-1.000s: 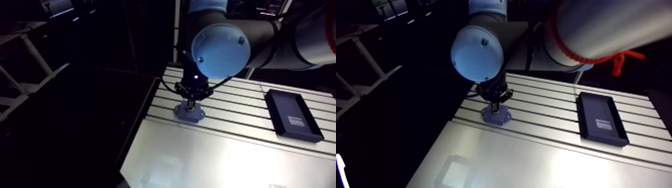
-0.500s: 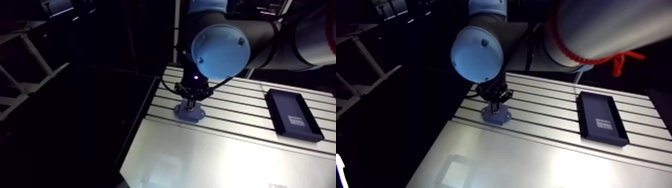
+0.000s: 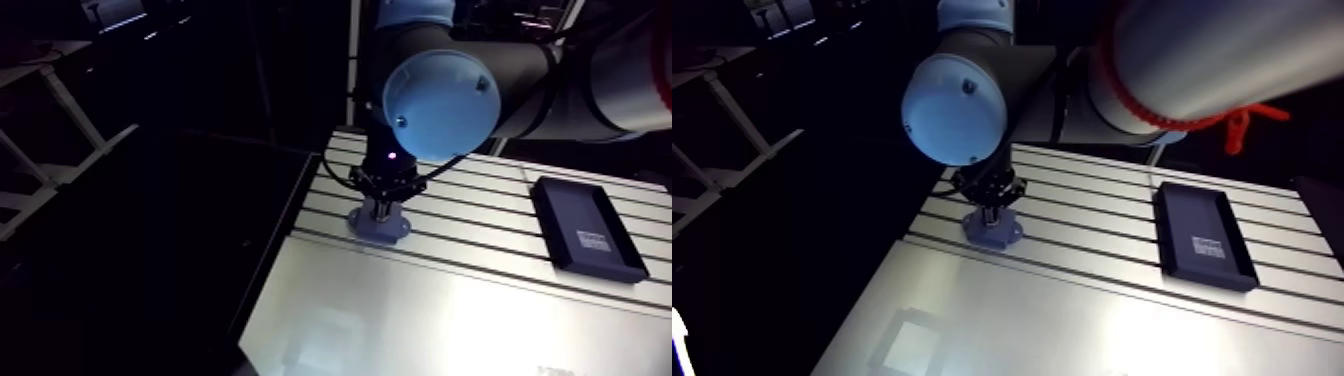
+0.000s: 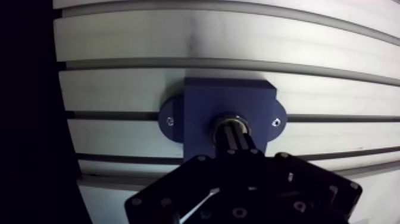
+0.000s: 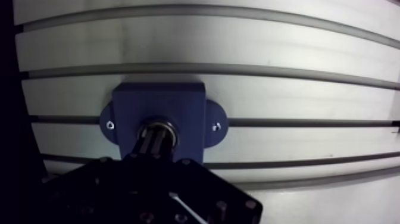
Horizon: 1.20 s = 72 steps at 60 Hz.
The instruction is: Pick up the bearing and press it into the housing until flush.
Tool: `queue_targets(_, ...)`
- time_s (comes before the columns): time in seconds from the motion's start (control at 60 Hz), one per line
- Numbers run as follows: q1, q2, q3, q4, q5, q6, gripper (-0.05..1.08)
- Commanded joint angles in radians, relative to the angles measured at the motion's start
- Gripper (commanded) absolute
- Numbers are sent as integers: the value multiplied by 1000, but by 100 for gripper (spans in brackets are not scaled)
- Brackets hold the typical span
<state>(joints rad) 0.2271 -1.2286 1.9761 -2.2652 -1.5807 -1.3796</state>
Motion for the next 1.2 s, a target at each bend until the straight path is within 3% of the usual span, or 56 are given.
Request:
queue_targets(0.017,0,2,1,0,0,0,106)
queue_targets(1.2,2,10,4,2,0,-2,105)
